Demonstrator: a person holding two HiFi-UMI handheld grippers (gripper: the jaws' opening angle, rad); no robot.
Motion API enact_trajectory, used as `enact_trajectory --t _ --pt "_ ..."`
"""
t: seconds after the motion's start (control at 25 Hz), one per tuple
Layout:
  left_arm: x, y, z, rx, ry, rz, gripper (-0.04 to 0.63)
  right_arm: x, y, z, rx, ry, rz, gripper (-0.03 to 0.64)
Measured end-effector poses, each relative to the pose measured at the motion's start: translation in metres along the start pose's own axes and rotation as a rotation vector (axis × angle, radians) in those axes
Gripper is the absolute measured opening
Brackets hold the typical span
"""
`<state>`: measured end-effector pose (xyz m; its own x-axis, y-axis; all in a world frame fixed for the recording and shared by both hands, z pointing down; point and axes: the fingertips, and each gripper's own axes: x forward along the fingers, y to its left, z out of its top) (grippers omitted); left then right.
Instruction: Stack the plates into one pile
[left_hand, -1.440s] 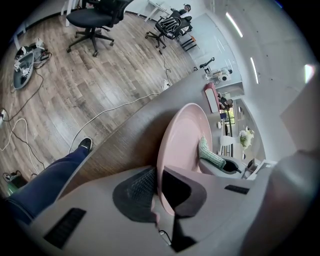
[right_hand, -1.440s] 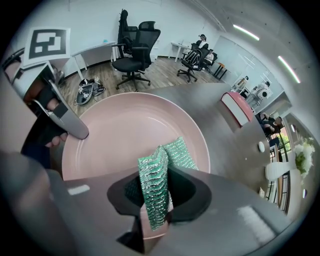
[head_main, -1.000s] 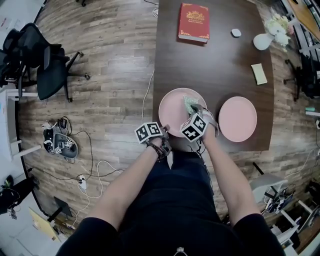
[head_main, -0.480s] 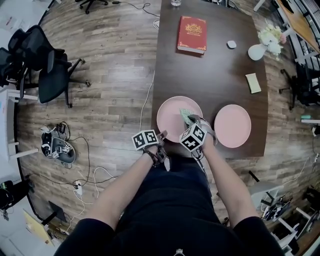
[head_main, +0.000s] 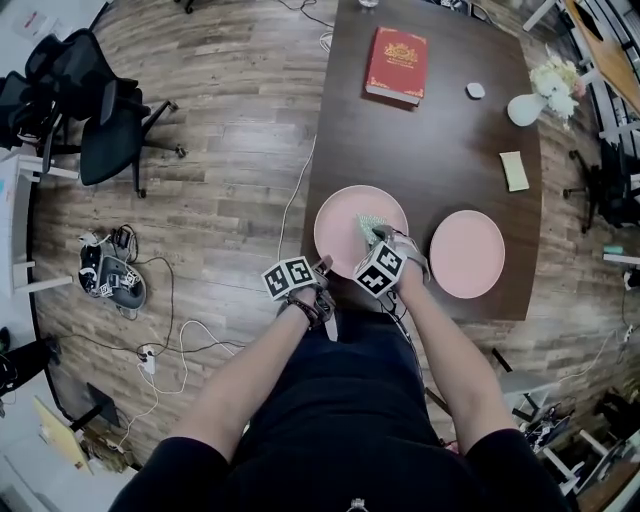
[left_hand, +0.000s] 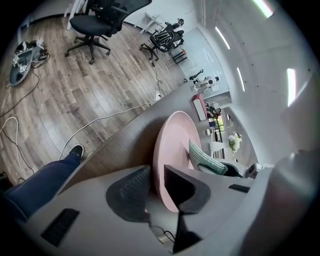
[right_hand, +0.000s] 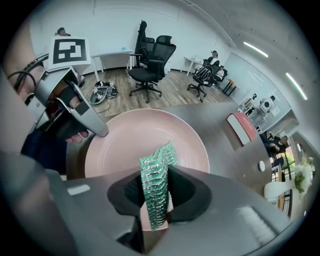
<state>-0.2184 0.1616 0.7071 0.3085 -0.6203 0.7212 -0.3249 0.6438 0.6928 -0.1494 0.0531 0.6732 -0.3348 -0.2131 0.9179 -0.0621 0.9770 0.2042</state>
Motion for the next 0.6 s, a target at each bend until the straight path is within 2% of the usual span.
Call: enact_trajectory --t 0.08,0.16,0.4,0.6 --pt "0.000 0.003 0.000 -0.025 -0.025 0.009 0.044 0.004 0.002 0.000 -0.025 0.000 0.007 0.087" --pt "0.001 0.004 0.000 -0.041 -0.048 0.010 0.031 0.006 0.005 -0.002 -0.049 0.001 0.018 0.088" --pt "0.002 0.003 0.000 -0.065 -0.079 0.007 0.031 0.015 0.015 -0.007 -0.085 0.016 0.070 0.089" --pt "0.003 0.002 0.000 -0.081 -0.095 0.016 0.028 0.024 0.026 -0.011 -0.066 0.052 0.142 0.089"
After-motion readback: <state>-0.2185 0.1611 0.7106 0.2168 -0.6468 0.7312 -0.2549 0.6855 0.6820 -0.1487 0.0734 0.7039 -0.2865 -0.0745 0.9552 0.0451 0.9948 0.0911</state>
